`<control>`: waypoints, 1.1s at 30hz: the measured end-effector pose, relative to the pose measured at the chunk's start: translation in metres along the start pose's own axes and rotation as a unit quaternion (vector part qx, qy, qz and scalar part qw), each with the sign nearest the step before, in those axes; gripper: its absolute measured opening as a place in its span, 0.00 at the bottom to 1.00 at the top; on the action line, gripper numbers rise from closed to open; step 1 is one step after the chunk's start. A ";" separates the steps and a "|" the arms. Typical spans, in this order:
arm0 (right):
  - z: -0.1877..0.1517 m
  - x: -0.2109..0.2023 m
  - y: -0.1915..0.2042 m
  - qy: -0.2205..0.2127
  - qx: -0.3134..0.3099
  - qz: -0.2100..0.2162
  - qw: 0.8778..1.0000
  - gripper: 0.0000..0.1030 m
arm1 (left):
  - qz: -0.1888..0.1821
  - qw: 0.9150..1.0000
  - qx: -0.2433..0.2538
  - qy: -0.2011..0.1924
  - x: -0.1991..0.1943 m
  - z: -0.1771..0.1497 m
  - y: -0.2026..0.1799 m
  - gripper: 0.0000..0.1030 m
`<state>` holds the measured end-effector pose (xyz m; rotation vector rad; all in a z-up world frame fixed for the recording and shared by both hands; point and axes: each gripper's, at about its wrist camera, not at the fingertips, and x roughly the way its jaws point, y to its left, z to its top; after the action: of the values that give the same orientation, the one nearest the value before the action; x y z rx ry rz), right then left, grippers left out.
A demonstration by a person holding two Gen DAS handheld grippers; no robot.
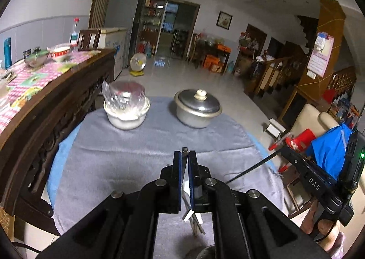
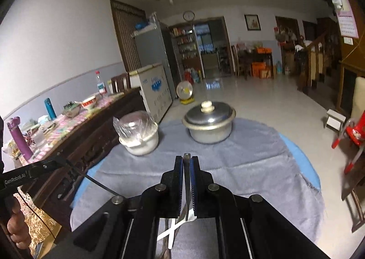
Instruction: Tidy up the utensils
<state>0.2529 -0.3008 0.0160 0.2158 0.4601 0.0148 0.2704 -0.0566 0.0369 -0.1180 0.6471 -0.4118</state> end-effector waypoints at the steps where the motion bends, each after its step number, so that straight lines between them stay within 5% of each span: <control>1: 0.003 -0.006 0.001 -0.007 0.000 0.002 1.000 0.07 | -0.003 1.000 0.002 -0.006 -0.007 0.002 -0.002 0.05; 22: 0.024 -0.122 0.050 -0.084 -0.050 0.075 0.992 0.07 | -0.070 0.995 0.032 -0.055 -0.092 0.003 -0.039 0.05; 33: -0.008 -0.130 0.063 -0.038 -0.052 0.107 0.992 0.07 | -0.080 0.996 0.028 -0.023 -0.095 -0.029 -0.040 0.05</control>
<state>0.1352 -0.2457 0.0795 0.1626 0.3578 0.2395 0.1707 -0.0539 0.0763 -0.1268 0.5824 -0.5793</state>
